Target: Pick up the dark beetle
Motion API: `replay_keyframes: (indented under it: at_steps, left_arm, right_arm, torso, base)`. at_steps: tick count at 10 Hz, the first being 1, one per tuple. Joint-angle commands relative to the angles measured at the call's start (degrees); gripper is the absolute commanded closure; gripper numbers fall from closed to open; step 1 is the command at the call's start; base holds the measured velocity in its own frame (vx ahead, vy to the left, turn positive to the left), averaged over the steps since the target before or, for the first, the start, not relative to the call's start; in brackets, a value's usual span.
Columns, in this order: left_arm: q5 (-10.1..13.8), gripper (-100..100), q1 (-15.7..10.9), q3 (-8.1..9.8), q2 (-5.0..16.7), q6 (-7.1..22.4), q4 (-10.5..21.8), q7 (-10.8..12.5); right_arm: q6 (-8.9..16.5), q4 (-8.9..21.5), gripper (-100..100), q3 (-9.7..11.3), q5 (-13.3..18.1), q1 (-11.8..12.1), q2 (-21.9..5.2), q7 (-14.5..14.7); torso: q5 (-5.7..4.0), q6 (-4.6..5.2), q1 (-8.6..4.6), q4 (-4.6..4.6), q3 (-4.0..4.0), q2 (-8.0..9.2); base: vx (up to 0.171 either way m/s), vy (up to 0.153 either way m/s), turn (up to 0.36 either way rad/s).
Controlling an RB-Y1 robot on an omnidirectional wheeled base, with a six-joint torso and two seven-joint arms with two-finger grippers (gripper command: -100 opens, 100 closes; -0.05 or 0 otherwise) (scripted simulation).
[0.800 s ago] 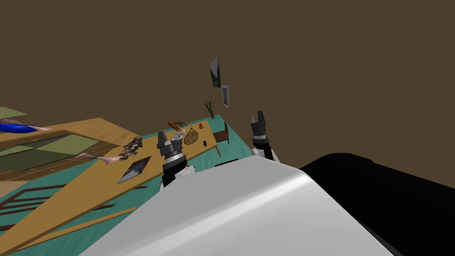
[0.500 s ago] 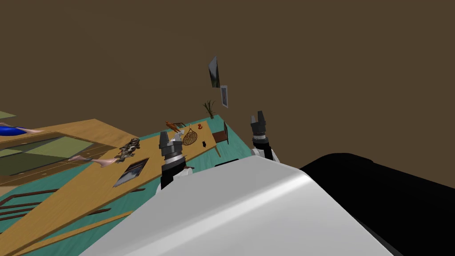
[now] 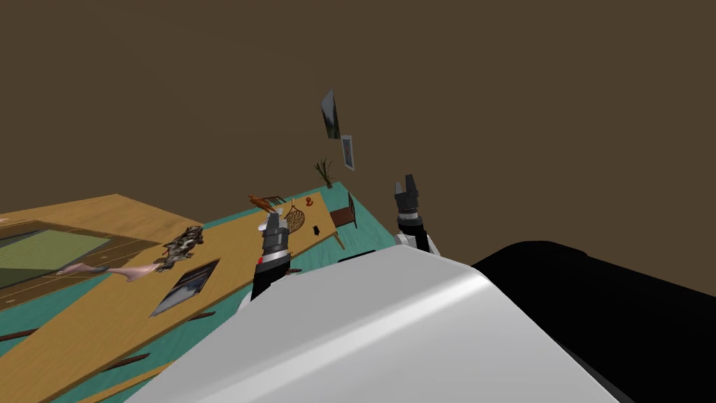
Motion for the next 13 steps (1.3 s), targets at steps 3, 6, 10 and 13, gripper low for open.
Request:
replay_keyframes:
  at_steps: [3, 6, 10, 13]
  left_arm:
    - [-1.1, -100, 4.6, 1.01, 4.0, 1.4, 4.4, -4.6]
    - [-1.3, -100, 5.8, 1.3, 4.9, 2.0, 5.9, -5.8]
    - [-1.7, -100, 8.2, 1.87, 6.4, 3.3, 9.4, -8.3]
    - [-2.0, -100, 10.5, 2.44, 7.7, 4.6, 12.9, -10.7]
  right_arm:
    - [0.0, 0.0, 0, 0.0, 0.0, 0.0, 0.0, 0.0]
    - [0.0, 0.0, 0, 0.0, 0.0, 0.0, 0.0, 0.0]
    - [0.0, 0.0, 0, 0.0, 0.0, 0.0, 0.0, 0.0]
    - [0.0, 0.0, 0, 0.0, 0.0, 0.0, 0.0, 0.0]
  torso:
    - [-0.03, 0.0, -0.11, -0.01, -0.03, -0.06]
    - [0.01, 0.0, 0.06, -0.01, -0.02, -0.04]
    - [0.01, -0.02, 0.07, -0.02, -0.07, -0.11]
    - [0.03, -0.01, 0.17, 0.0, -0.01, -0.02]
  base:
    - [0.059, -0.085, -0.157]
    - [0.043, -0.035, -0.074]
    - [0.059, -0.031, -0.094]
    - [0.057, -0.011, -0.119]
